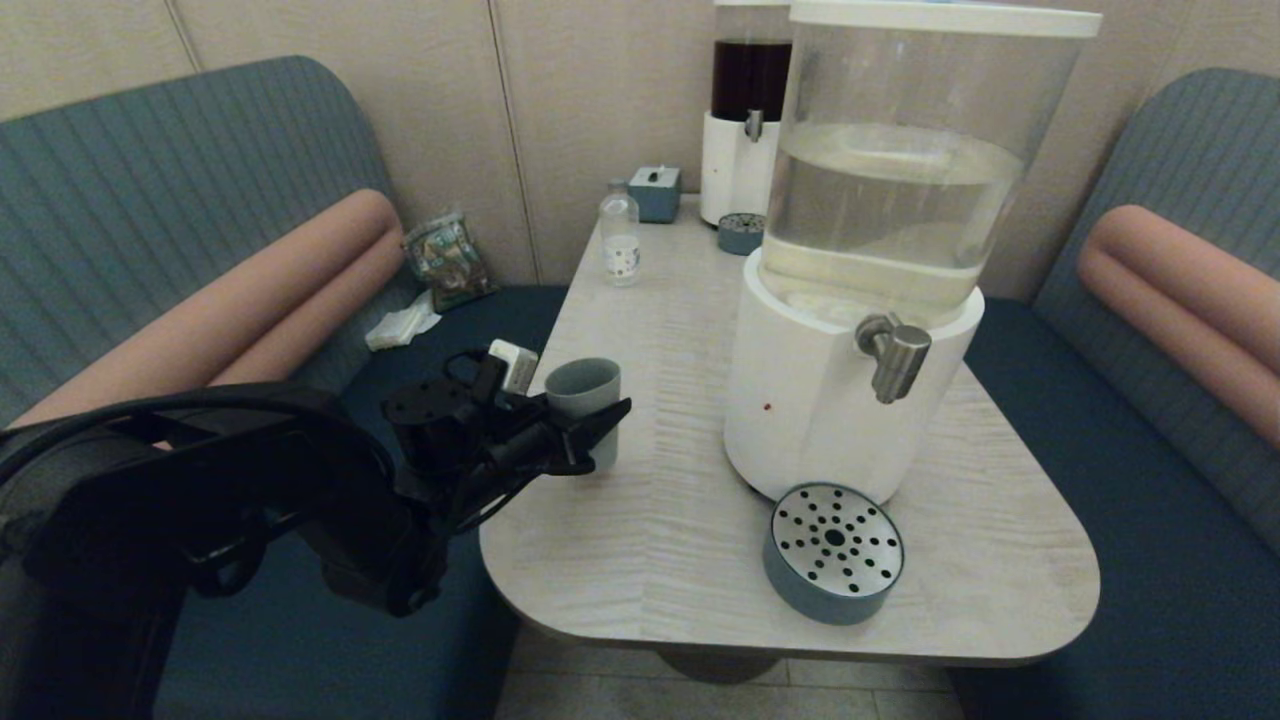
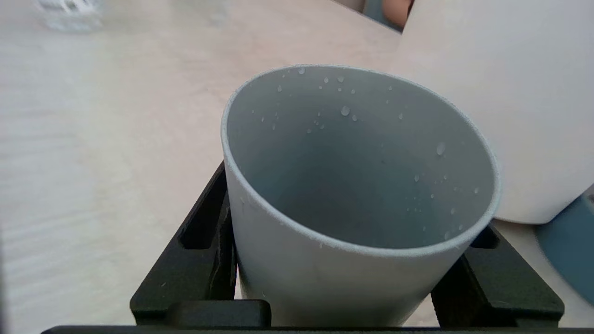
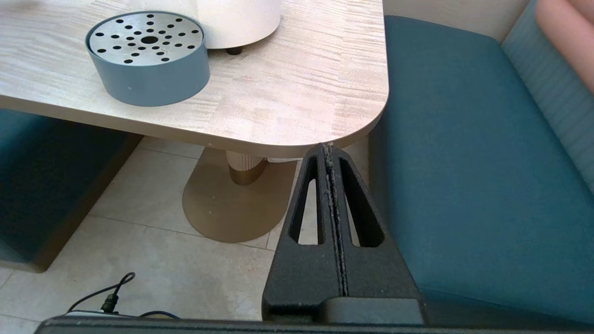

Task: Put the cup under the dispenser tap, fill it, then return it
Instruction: Place the cup next to the water dispenser

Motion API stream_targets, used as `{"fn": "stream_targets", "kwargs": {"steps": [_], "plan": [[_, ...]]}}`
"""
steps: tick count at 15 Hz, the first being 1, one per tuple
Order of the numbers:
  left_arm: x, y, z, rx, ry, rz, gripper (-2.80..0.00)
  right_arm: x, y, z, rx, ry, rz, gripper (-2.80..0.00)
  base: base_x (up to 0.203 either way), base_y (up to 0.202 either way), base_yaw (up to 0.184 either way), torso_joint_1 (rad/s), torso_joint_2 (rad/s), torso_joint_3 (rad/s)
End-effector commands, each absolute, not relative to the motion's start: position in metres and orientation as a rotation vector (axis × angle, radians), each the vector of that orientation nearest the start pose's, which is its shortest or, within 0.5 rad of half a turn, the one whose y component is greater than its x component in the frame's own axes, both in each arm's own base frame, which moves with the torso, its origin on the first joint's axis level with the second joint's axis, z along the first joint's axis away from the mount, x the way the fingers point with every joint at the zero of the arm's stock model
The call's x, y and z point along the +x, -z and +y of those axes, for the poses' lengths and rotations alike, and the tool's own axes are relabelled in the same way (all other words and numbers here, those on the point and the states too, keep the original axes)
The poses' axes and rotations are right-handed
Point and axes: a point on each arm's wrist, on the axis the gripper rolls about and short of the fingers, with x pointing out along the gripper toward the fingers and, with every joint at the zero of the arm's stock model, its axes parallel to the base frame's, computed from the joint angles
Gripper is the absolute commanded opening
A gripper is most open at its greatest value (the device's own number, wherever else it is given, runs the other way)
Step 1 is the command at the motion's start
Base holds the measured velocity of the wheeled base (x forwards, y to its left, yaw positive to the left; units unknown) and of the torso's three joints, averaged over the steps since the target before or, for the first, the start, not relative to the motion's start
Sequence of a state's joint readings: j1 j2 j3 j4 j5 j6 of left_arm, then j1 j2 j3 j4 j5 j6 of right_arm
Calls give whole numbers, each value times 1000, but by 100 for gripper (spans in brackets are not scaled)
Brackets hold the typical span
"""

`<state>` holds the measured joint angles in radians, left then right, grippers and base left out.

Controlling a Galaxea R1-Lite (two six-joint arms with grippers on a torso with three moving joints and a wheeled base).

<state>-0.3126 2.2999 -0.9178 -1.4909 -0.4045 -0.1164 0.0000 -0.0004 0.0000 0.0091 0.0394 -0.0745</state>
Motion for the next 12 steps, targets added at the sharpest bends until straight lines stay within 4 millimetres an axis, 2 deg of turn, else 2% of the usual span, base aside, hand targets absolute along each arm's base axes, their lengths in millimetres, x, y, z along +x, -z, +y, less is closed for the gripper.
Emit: {"fn": "stream_targets", "kwargs": {"steps": [1, 5, 7, 8, 12], "plan": [[390, -63, -135, -109, 722, -49, -280, -23, -75, 1, -75, -40, 6, -280, 0, 0, 0, 0, 0, 0], [397, -55, -137, -108, 719, -46, -280, -23, -75, 1, -75, -40, 6, -280, 0, 0, 0, 0, 0, 0], [398, -59, -137, -108, 719, -58, -280, -23, -75, 1, -75, -40, 6, -280, 0, 0, 0, 0, 0, 0], [399, -62, -137, -109, 718, -67, 0, -23, -75, 1, -75, -40, 6, -280, 0, 0, 0, 0, 0, 0], [396, -78, -136, -143, 683, -103, 0, -23, -75, 1, -75, -42, 6, -280, 0, 0, 0, 0, 0, 0]]}}
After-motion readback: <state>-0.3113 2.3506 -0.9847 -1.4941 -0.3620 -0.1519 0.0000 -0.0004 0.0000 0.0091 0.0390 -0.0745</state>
